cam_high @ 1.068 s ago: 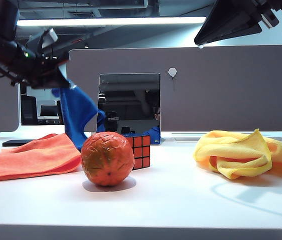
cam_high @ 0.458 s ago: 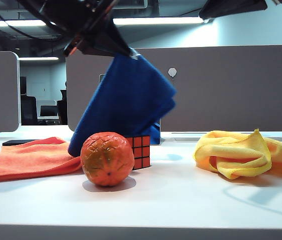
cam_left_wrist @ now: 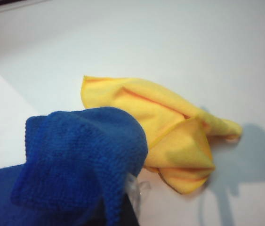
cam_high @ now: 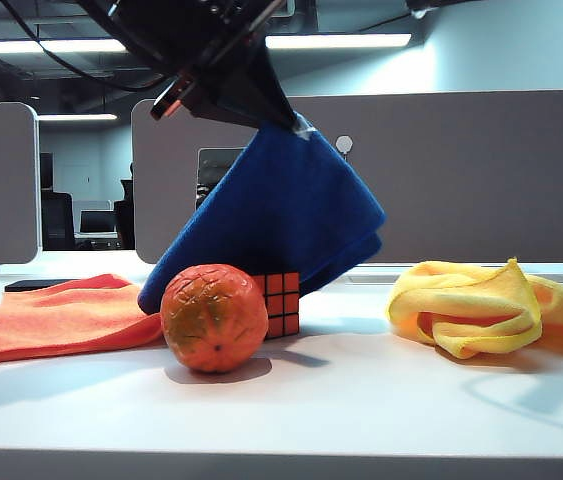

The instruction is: Pick up a rag that is the same color as the top surface of the Rubik's Cube and cover the cube with it.

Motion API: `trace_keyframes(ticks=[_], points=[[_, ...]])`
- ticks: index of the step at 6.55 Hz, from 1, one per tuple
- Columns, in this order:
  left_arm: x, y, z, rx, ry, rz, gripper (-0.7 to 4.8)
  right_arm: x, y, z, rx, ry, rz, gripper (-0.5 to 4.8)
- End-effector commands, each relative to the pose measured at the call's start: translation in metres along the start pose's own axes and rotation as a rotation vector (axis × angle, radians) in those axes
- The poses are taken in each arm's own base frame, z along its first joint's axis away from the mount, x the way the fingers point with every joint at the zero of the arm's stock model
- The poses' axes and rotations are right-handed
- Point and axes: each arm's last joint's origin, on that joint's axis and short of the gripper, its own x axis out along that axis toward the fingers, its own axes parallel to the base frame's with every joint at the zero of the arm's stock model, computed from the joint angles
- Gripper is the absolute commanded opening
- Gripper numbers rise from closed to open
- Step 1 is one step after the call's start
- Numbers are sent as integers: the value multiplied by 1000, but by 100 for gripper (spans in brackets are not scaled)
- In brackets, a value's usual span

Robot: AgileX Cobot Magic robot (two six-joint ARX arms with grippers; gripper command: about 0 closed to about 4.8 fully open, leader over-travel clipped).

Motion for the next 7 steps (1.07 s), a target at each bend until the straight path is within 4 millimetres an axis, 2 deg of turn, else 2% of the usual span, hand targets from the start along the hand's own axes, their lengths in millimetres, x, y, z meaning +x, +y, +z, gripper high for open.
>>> trace_keyframes(ticks=[1,2,3,6,7], points=[[0,-6,-3,-16,35,9,-5,-9,2,6,-17,-44,-6,-5],[0,-7,-7,-65,74,10,-5,-12,3,7,-20,-53,-7,-5],[2,-21,-18,-83,182,-15,-5,-18,5,9,-25,-70,-7,-5],[8,-55,-28,-14,241,-9,-5,-25,8,11,-30,-85,-7,-5],[9,-55,-28,-11,239,6,-5,-26,8,11,-32,-89,-7,-5]])
